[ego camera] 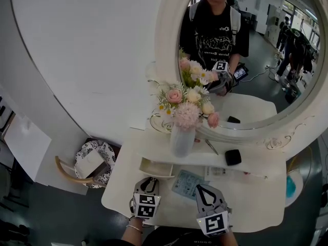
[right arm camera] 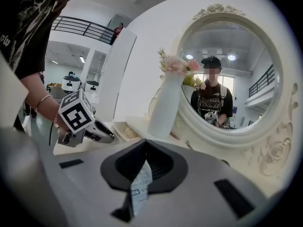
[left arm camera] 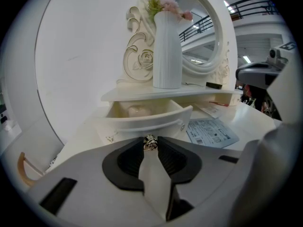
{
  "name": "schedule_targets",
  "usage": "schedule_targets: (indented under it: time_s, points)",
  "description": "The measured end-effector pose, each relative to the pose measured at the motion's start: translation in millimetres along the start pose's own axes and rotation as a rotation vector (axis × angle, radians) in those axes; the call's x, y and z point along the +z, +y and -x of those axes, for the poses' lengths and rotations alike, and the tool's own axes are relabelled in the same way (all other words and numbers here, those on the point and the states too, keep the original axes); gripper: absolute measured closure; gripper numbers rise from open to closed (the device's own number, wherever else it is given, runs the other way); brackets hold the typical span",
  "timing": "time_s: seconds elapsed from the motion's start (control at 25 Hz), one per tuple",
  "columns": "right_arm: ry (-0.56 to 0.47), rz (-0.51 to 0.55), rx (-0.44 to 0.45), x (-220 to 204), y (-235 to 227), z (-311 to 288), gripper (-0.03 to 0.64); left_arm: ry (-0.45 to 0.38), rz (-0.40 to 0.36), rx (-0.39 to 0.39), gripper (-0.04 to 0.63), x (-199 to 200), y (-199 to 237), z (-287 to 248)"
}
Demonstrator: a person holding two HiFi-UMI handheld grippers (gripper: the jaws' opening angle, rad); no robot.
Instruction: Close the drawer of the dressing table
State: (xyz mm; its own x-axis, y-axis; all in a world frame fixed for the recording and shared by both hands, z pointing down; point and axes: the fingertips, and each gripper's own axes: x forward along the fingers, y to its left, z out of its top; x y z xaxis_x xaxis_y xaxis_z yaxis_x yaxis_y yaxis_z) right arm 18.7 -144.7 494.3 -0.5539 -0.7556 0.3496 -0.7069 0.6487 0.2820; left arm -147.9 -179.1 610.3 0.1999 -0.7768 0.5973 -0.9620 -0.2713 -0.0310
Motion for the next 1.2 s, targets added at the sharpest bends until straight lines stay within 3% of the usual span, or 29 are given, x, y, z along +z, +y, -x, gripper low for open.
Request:
schedule_targets:
  time_s: [1.2]
  points:
    - [0.016,-0.02,-0.008,-2.9,0.7,-0.7,0.606,0.005,-0.01,-0.009,0.494,4.1,2.0,-7.4]
